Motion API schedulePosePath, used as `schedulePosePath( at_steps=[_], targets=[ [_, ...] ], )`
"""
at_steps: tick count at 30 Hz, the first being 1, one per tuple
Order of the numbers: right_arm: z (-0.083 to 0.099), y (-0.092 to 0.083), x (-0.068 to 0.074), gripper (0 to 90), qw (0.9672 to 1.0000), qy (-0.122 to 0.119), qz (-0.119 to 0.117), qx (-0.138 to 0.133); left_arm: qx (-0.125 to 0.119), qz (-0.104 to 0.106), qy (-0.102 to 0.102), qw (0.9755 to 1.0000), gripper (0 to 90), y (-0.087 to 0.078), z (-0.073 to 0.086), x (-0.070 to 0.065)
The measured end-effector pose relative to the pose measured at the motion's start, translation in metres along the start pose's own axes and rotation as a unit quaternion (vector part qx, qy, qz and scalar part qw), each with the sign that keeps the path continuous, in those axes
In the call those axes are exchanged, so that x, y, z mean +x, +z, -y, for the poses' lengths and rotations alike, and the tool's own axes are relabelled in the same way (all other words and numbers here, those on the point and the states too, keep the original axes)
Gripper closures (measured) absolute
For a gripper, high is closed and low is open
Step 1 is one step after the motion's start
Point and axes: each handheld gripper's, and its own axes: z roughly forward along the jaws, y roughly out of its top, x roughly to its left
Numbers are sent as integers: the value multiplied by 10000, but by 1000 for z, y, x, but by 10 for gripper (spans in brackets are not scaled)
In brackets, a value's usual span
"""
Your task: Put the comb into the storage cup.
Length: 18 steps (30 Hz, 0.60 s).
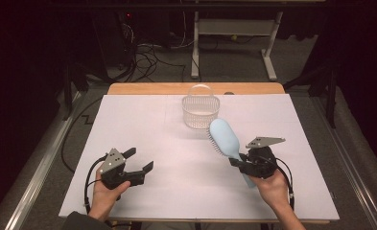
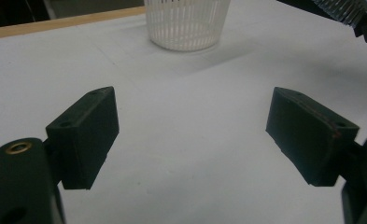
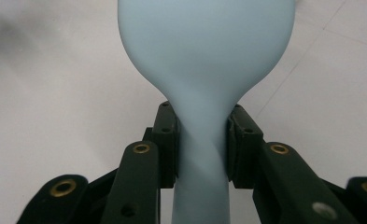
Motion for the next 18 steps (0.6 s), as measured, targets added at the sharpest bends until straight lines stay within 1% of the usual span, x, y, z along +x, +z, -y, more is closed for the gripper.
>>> schedulePosePath(
  at_steps=[1, 2, 4, 12, 16, 18],
  targets=[
    [0, 1, 1, 705, 10000, -16, -10, 9, 11, 58, 9, 10000, 182, 3, -1, -2],
    [0, 1, 1, 705, 10000, -3, -9, 12, 11, 58, 9, 10000, 184, 3, -1, -2],
    [0, 3, 2, 705, 10000, 1, -18, 17, 30, 128, -20, 9999, 188, 7, -2, -3],
    [-1, 8, 7, 705, 9999, -53, -80, 51, 21, 182, -19, 9998, 198, 11, -5, -6],
    [-2, 9, 9, 705, 9999, -71, -100, 49, 39, 211, 40, 9998, 200, 14, -6, -9],
    [-2, 10, 12, 705, 9999, -125, -108, 26, 57, 258, 70, 9996, 201, 16, -8, -12]
  ],
)
